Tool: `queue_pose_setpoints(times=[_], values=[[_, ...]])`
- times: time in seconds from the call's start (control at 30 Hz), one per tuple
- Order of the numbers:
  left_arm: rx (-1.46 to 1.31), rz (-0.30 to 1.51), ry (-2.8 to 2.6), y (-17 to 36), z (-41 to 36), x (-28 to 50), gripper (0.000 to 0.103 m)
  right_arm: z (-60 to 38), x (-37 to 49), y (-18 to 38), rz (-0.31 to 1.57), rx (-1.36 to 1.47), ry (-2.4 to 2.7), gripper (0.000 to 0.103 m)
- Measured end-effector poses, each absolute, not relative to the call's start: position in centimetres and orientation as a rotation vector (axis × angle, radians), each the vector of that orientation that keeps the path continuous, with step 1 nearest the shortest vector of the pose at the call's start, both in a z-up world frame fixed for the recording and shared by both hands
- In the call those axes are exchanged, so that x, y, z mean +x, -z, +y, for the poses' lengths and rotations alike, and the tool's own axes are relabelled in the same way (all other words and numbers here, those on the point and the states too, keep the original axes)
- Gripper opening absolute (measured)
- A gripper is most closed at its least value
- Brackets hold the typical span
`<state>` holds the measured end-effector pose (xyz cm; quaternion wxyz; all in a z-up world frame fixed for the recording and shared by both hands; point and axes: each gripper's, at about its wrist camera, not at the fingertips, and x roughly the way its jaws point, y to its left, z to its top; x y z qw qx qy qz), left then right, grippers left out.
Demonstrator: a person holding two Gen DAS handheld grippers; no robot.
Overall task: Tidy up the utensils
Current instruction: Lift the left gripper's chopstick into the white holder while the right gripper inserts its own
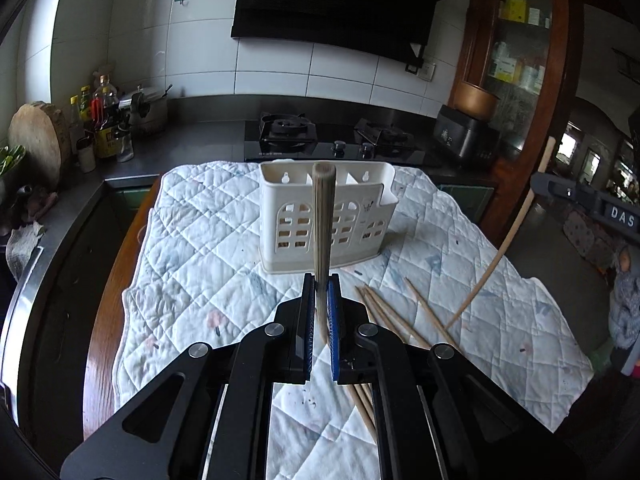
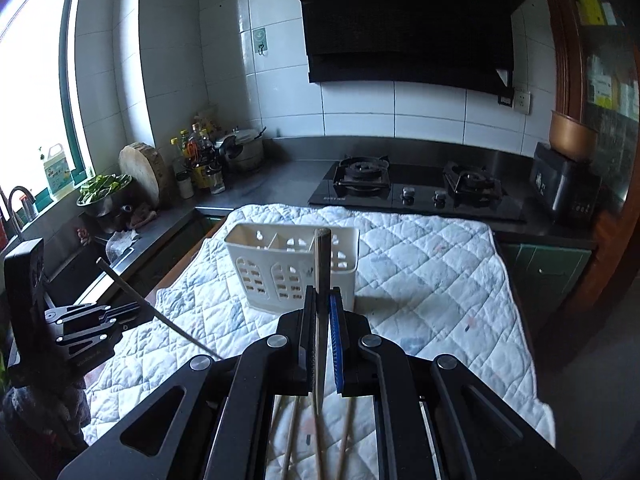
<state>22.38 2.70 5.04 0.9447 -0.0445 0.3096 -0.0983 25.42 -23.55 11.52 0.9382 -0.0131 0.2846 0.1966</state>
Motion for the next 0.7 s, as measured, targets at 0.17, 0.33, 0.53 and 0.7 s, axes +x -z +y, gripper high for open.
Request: queue_pose_setpoints(times=[0.17,0.33,0.53,0.7], values=[[-0.084,0.595,0.219,-7.7,2.6,23.7,0.005,-23.1,28.5,-14.9,0.551,-0.045,-0.383,0.007],[-0.075,0.514,0.225,-12.3,2.7,25.1,0.005,-22.1,31.7,-17.1,0.508,-0.027,-0.375,0.007],[-0.053,0.424,0.183,-16.6,3.0,28.3,0.005,-20.7,35.7,-18.7,0.471,0.001,-0.348,0.007],[-0.050,0.418,0.123,-16.5,3.1,31.5,0.005,-19.7,38.7,-18.6,0.459,0.023,-0.332,0.007]])
